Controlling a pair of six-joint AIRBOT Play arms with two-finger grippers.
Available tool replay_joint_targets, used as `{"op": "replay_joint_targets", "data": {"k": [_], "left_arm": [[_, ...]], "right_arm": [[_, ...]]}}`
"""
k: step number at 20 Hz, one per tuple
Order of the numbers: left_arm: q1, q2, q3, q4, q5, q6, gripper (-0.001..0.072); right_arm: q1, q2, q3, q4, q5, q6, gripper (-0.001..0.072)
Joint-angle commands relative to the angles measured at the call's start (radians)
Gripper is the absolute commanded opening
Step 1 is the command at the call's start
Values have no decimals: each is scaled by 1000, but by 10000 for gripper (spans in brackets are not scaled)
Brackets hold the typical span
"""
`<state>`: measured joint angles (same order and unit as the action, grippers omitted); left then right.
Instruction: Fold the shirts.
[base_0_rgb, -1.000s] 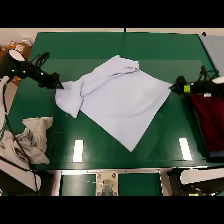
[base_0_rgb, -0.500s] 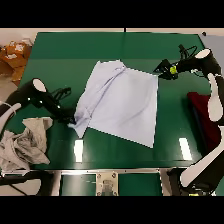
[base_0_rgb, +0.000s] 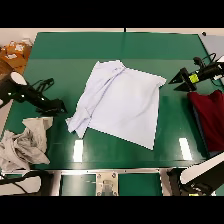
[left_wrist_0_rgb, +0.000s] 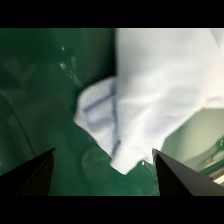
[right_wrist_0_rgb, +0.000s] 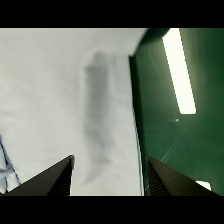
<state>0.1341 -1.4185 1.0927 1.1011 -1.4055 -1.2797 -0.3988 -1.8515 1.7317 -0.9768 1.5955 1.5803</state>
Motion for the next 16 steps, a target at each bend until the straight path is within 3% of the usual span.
{"op": "replay_joint_targets", "data": {"k": [1,5,9,12,16], "left_arm": [[98,-3,8,-42,51,47,697],[100,-3,-42,-207,63,164,697],[100,-3,-98,-220,75,182,697],[100,-6,-101,-227,78,182,697],[100,-6,-101,-232,79,182,697]], "right_arm": [[-26,188,-356,-47,-15,-21,511],[-26,515,-858,-46,-200,-93,511],[-24,777,-1218,-45,-302,-100,511],[24,812,-1373,3,-378,-143,511],[150,811,-1503,224,-547,-264,511]]}}
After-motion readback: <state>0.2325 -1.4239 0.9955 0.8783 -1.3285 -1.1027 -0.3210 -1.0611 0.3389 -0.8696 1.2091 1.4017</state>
